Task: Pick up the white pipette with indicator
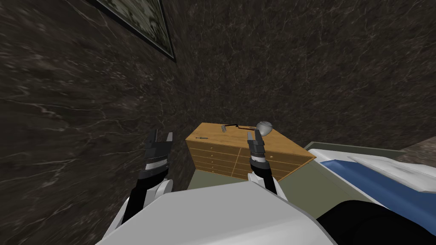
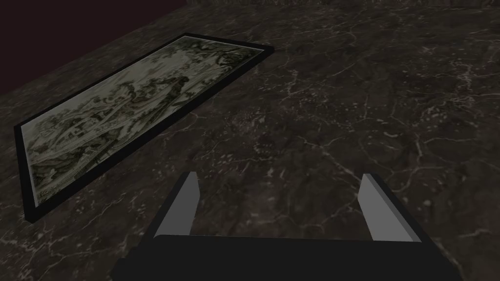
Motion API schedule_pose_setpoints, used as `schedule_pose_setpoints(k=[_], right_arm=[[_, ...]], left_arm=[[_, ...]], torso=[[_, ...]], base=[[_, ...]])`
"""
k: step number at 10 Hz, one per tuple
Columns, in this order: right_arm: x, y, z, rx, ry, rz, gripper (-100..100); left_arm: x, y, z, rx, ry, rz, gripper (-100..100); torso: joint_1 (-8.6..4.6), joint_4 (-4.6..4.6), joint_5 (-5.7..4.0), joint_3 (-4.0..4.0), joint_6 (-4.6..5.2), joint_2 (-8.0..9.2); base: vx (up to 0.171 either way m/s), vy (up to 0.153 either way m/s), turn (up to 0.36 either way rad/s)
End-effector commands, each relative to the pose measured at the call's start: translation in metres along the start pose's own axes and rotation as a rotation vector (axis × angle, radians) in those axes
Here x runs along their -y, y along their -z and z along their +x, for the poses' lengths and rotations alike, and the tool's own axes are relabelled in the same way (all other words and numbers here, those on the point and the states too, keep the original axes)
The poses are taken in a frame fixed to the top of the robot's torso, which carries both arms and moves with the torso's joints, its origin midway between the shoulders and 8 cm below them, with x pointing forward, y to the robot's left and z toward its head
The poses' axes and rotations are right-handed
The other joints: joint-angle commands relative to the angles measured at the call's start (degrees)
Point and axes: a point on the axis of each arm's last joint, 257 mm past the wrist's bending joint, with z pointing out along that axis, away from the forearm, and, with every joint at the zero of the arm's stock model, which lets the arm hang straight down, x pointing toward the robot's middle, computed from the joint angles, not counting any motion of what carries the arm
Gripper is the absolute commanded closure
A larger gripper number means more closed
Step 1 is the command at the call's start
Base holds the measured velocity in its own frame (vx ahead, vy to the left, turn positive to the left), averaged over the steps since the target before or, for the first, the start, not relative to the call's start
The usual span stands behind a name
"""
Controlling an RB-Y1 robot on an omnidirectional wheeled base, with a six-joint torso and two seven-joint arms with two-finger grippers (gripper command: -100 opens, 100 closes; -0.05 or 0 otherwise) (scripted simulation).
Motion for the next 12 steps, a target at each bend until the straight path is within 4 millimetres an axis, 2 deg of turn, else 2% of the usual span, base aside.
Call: schedule_pose_setpoints(k=[1, 12], right_arm=[[0.0, 0.0, 0.0, 0.0, 0.0, 0.0, 0], [0.0, 0.0, 0.0, 0.0, 0.0, 0.0, 0]], left_arm=[[-0.011, -0.004, 0.006, -0.034, -0.01, -0.03, -100], [-0.078, -0.037, 0.024, -0.105, -0.048, -0.208, -100]], torso=[[0.0, 0.0, 0.0, 0.0, 0.0, 0.0], [-0.08, 0.01, -0.02, 0.03, 0.0, 0.05]], base=[[-0.01, -0.015, -0.006], [-0.021, -0.026, -0.007]])
